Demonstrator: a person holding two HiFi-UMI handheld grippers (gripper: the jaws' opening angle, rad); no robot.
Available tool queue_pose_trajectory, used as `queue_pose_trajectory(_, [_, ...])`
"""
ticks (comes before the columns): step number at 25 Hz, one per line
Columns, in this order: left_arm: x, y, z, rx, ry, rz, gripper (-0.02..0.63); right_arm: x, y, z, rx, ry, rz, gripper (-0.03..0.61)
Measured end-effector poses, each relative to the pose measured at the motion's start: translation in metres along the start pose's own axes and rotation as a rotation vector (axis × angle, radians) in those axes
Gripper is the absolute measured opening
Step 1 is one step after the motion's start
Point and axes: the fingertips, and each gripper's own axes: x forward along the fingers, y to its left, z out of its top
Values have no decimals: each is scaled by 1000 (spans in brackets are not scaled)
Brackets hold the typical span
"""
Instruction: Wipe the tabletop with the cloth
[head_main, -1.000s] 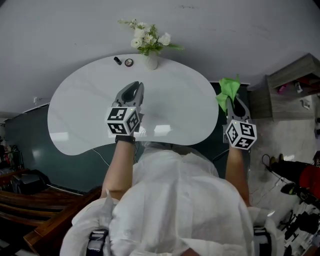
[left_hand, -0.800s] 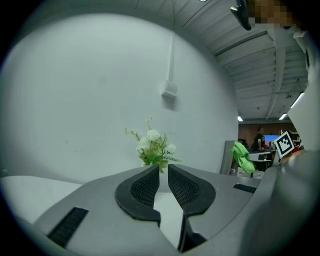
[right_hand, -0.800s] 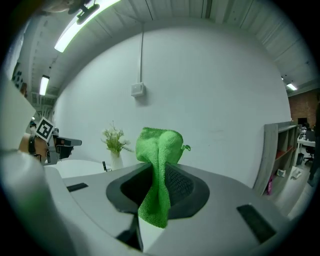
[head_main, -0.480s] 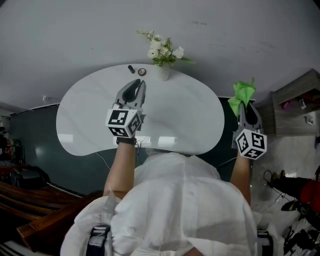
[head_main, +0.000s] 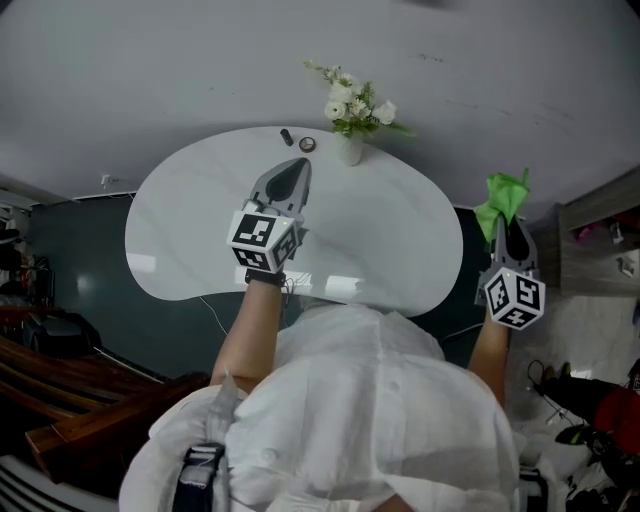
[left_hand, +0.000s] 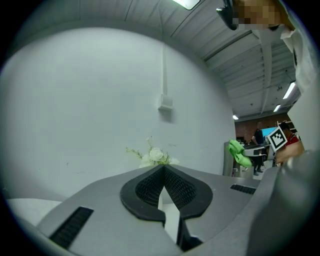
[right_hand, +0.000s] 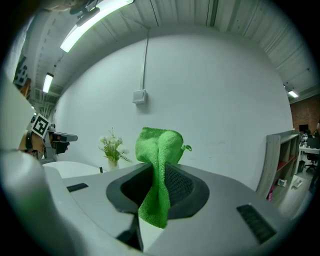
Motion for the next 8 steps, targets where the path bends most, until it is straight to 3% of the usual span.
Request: queue_pose_trajectory(8, [-1, 4, -3, -8, 4, -6, 17, 6, 10, 0, 2, 1, 15, 71])
